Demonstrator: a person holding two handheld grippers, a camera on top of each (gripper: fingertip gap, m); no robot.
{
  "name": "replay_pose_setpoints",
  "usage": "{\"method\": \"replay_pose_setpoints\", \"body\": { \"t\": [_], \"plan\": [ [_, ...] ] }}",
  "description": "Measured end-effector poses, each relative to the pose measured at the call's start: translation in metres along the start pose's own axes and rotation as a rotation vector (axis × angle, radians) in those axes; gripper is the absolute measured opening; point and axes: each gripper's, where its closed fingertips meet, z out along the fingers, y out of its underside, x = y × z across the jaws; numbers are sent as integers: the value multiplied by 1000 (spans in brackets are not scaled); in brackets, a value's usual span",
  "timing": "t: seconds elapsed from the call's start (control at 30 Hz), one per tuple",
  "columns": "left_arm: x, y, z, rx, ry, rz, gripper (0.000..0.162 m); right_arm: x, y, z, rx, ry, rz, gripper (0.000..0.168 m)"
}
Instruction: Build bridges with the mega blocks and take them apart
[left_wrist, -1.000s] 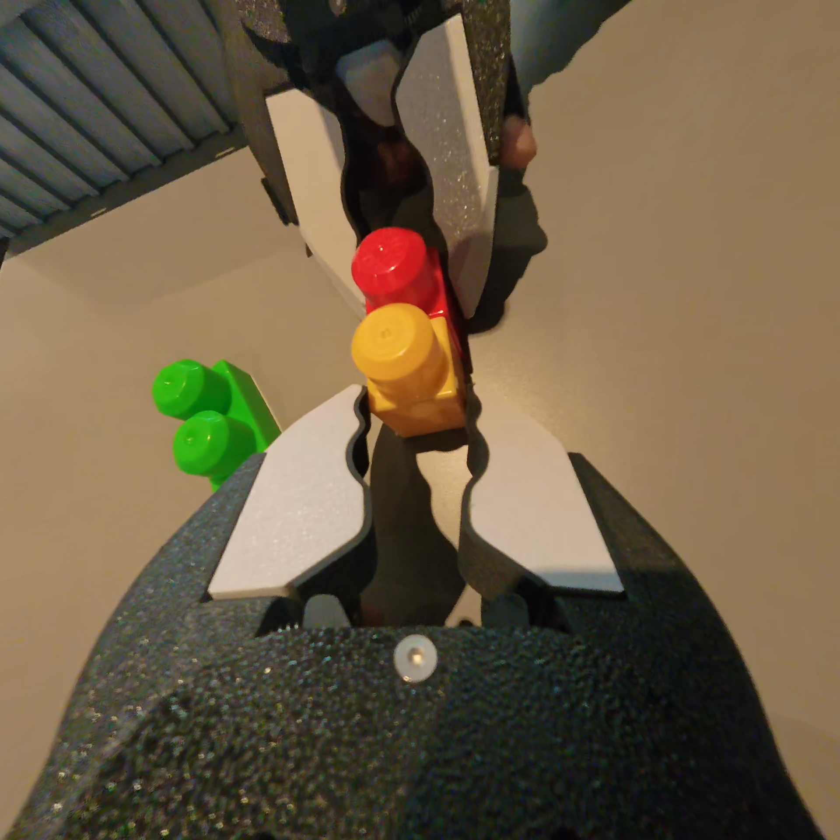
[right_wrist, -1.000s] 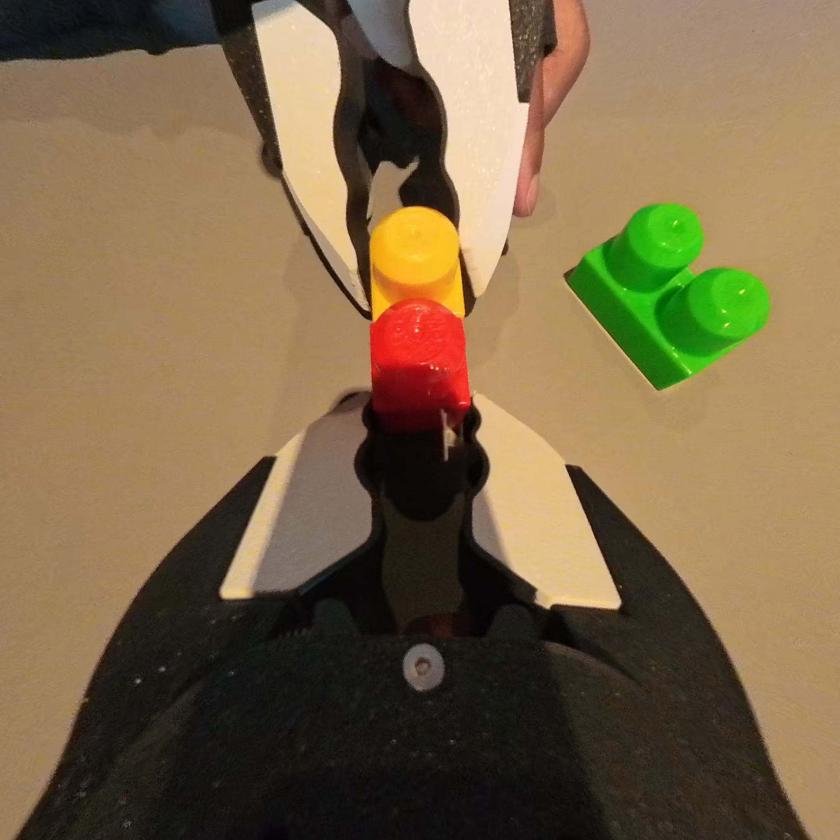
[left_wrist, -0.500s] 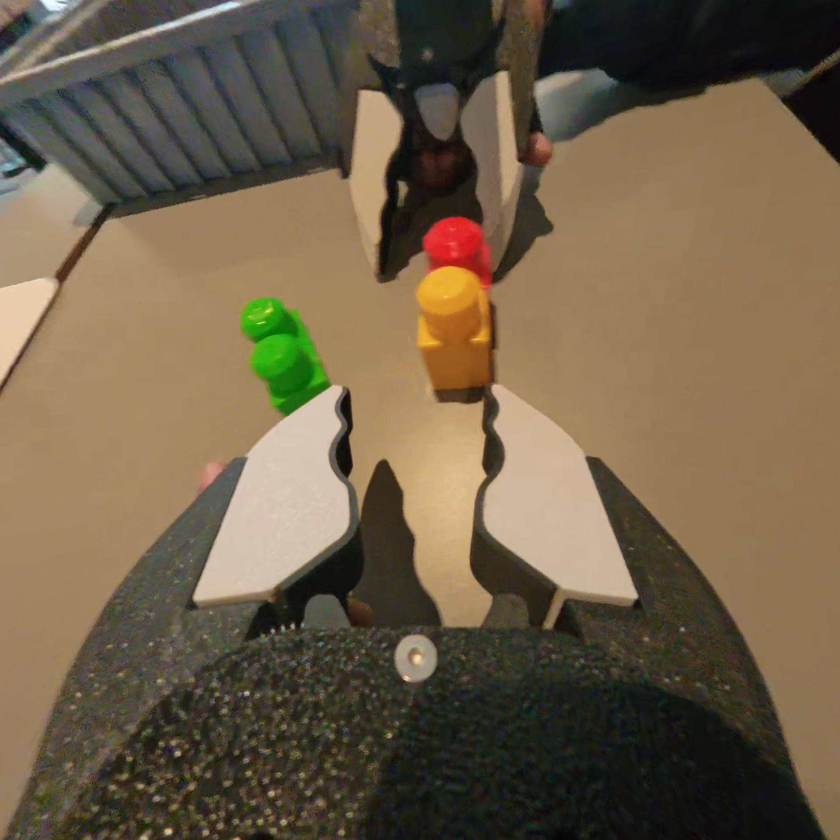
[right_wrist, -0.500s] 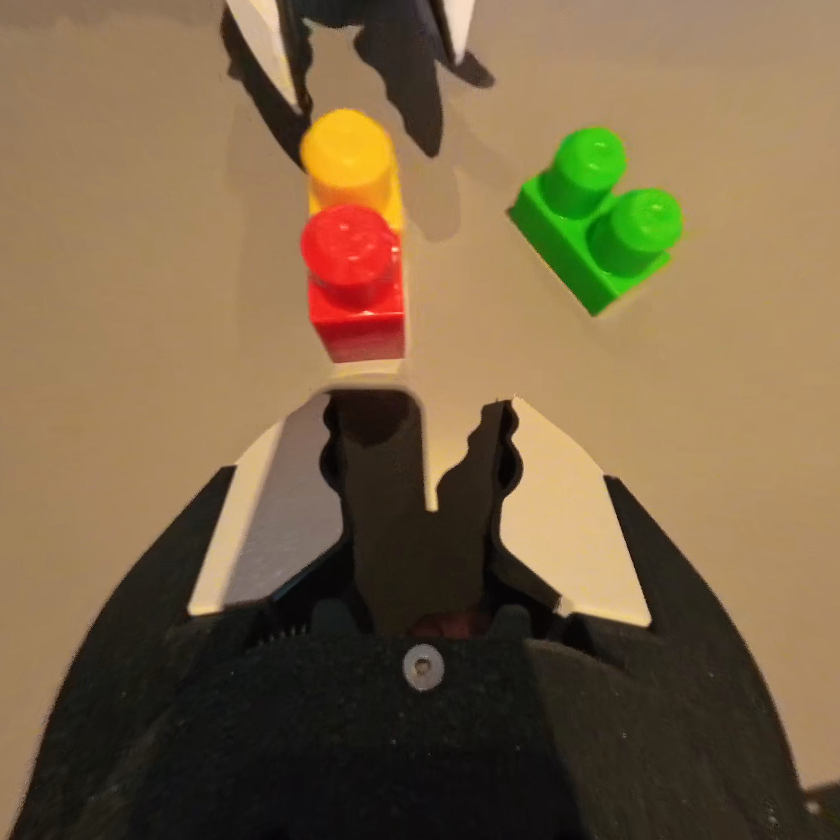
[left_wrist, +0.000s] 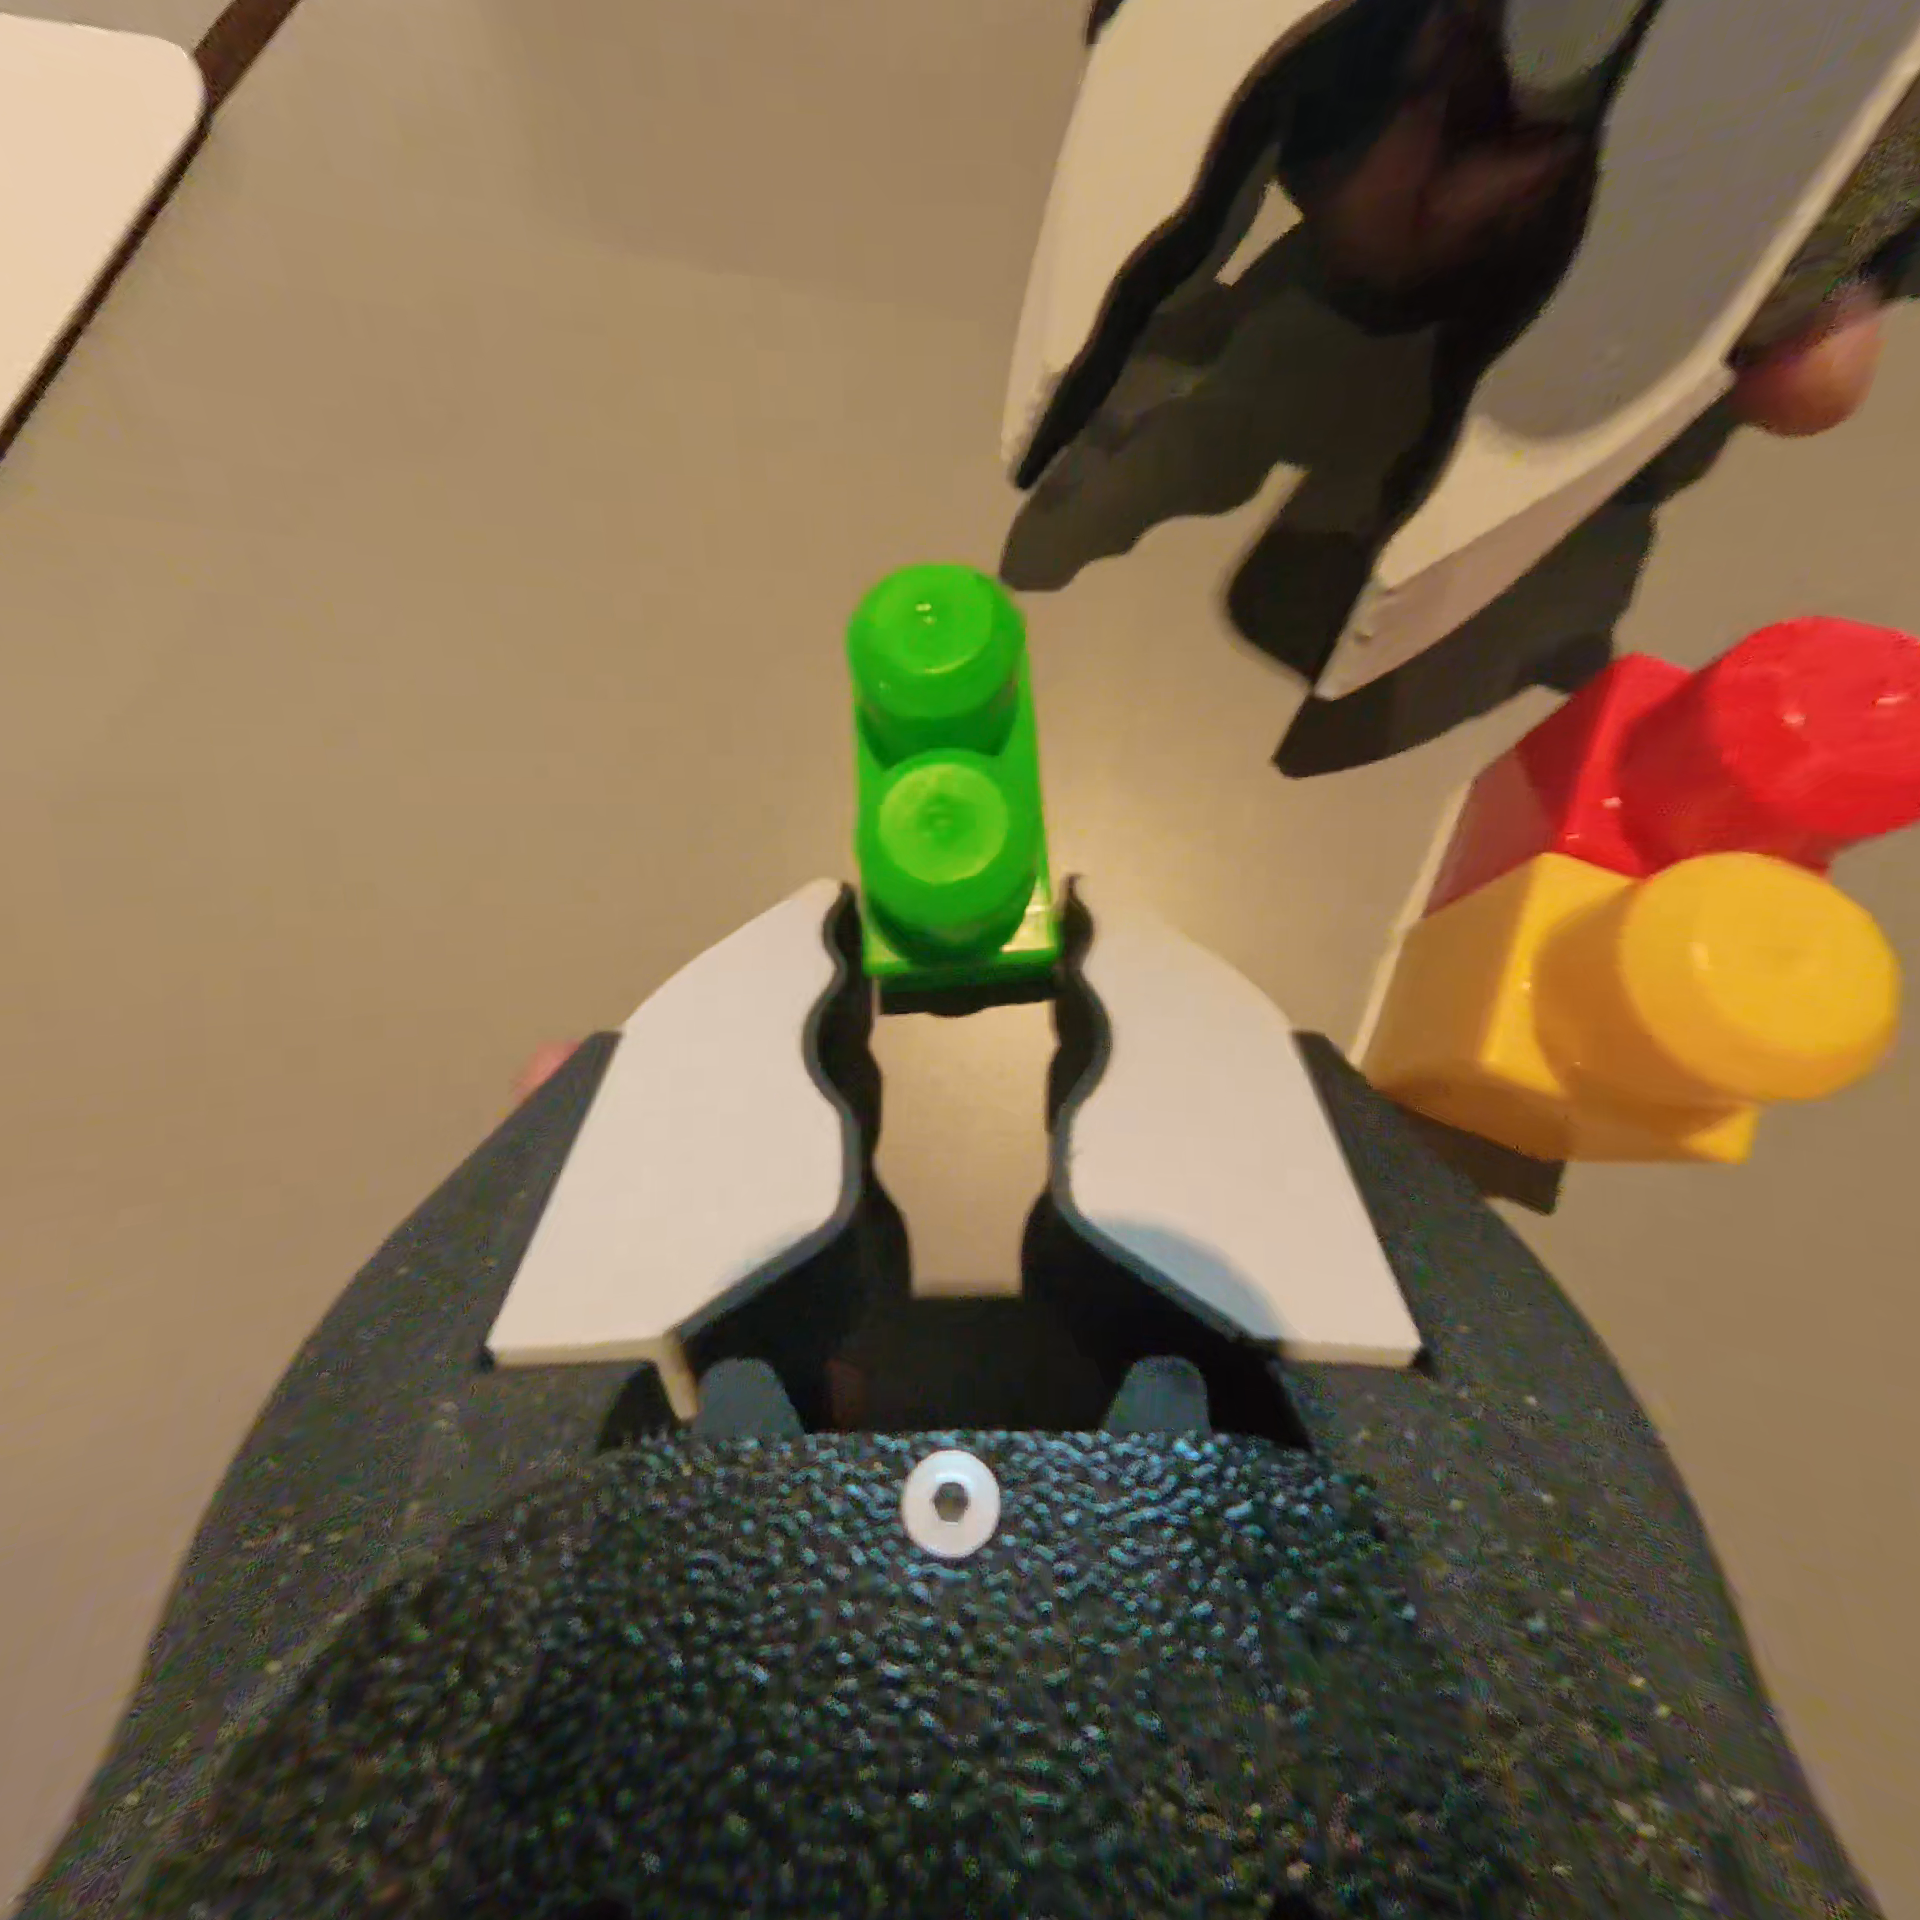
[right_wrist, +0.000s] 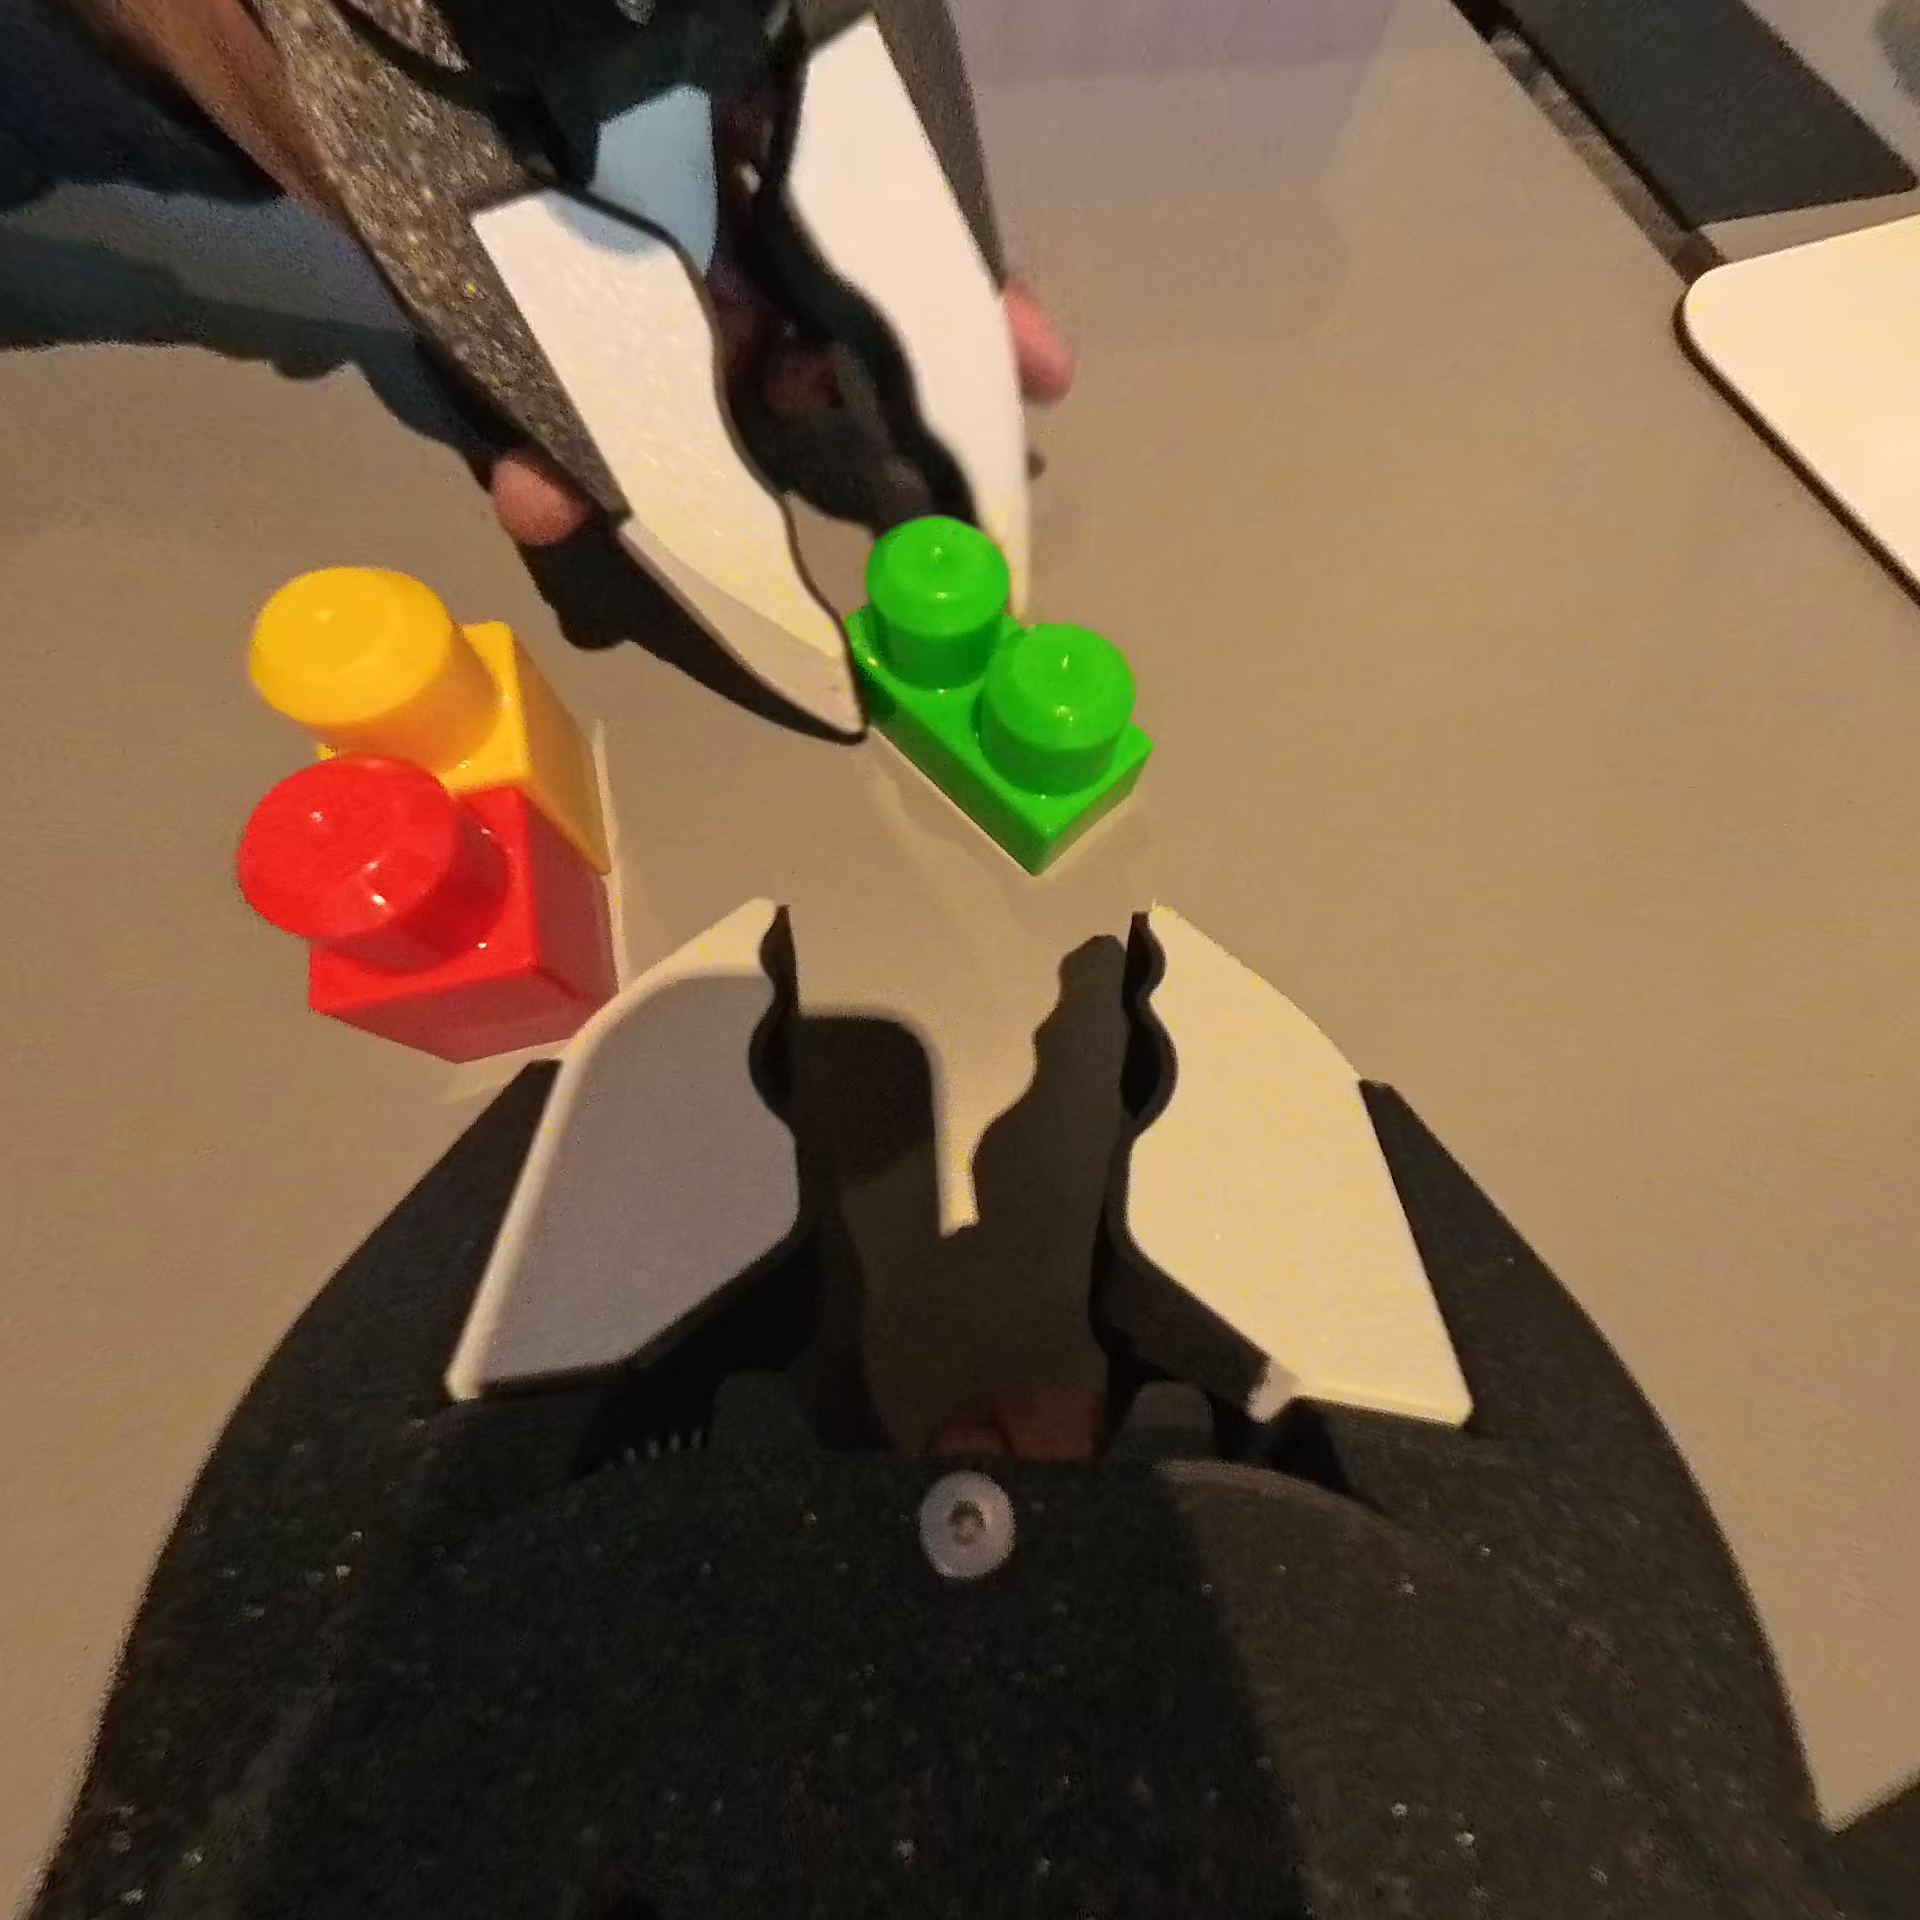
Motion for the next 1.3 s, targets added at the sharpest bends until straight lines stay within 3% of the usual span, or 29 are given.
{"method": "replay_pose_setpoints", "body": {
  "t": [0.2, 0.27, 0.4, 0.5, 0.73, 0.9, 1.13, 1.2, 1.3],
  "plan": [
    [1, -7, 0, 40, -47, 70, 35, 0, -6, -7, 61, 9, 2, 61],
    [7, -15, -8, 119, -19, 115, 35, -2, -7, -8, 73, 4, -12, 61],
    [28, -42, -53, 375, 107, 163, 35, -14, -10, -14, 118, -43, -64, 62],
    [48, -49, -85, 438, 192, 252, 35, -23, -13, -21, 145, -87, -69, 62],
    [76, -38, -81, 307, 266, 346, 35, -43, -38, -42, 231, -119, -115, 60],
    [79, -29, -70, 260, 291, 333, 35, -57, -28, -41, 118, -99, -215, 61],
    [83, -23, -60, 201, 323, 330, 35, -81, -38, -36, 172, -167, -236, 62],
    [84, -22, -57, 179, 321, 337, 35, -81, -42, -35, 192, -157, -231, 59],
    [84, -20, -53, 149, 312, 354, 35, -79, -44, -35, 217, -143, -232, 40]
  ]
}}
